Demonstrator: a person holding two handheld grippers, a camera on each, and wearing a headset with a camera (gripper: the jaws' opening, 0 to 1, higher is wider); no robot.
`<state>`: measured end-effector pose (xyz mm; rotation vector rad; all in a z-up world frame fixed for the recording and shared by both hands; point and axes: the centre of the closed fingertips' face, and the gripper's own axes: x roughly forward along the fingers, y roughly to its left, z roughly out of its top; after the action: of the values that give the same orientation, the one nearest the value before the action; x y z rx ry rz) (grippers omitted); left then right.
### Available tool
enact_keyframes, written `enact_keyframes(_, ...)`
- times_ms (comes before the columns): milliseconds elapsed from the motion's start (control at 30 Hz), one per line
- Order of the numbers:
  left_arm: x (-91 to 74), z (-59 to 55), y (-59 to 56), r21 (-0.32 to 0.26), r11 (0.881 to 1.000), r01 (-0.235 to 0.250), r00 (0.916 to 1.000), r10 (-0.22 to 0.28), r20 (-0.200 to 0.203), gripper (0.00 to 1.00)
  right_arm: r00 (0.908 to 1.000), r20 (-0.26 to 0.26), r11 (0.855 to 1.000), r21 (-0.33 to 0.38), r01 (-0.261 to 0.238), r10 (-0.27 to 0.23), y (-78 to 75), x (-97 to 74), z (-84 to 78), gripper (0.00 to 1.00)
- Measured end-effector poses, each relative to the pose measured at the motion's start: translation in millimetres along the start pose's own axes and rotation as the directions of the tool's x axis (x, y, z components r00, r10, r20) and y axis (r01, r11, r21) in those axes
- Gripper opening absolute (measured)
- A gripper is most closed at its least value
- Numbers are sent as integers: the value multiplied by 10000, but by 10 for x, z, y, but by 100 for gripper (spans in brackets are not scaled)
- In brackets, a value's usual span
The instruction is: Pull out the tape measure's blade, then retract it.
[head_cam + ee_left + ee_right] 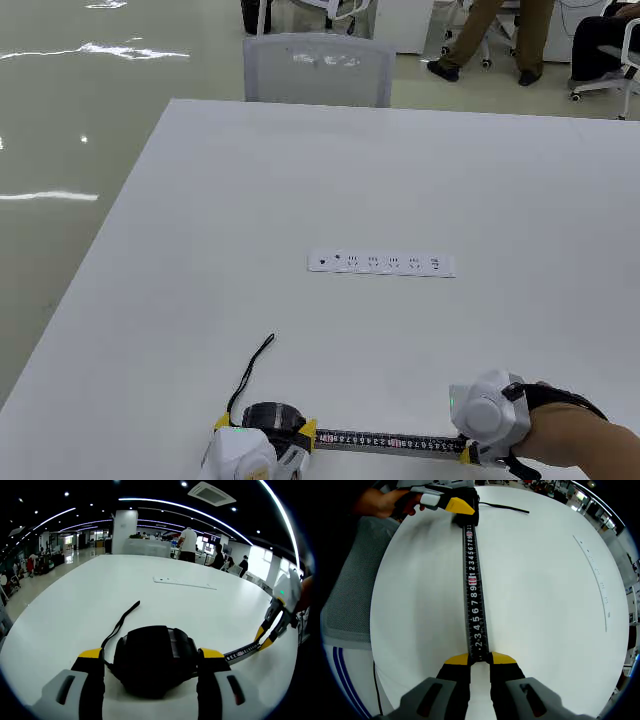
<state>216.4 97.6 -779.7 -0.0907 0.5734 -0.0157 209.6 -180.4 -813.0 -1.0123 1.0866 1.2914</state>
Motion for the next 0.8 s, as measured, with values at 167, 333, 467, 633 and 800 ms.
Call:
enact_keyframes(167, 15, -29, -30, 254, 9997, -25, 9999, 28, -121, 63, 10000, 29, 10000, 75, 23, -23, 23, -25, -4, 14)
enact_keyframes(333, -35, 7, -43, 424, 9991, -21, 9998, 29, -192, 62, 10000, 73, 9999, 122, 20, -21, 23, -31, 2, 13)
enact_keyframes(467, -34, 11, -53, 623, 9980, -50, 9990, 77, -430, 61, 10000, 28, 10000, 89, 6, -6, 17, -14, -5, 13)
enact_keyframes(633, 9, -36, -23, 708, 9975, 38, 9990, -7, -441, 60, 10000, 66, 10000, 91, 8, -9, 17, -13, -7, 13)
enact_keyframes(800, 6, -30, -6, 508, 9987, 90, 9992, -69, -400, 60, 9999, 100, 9999, 132, 64, -66, 12, -3, -5, 14)
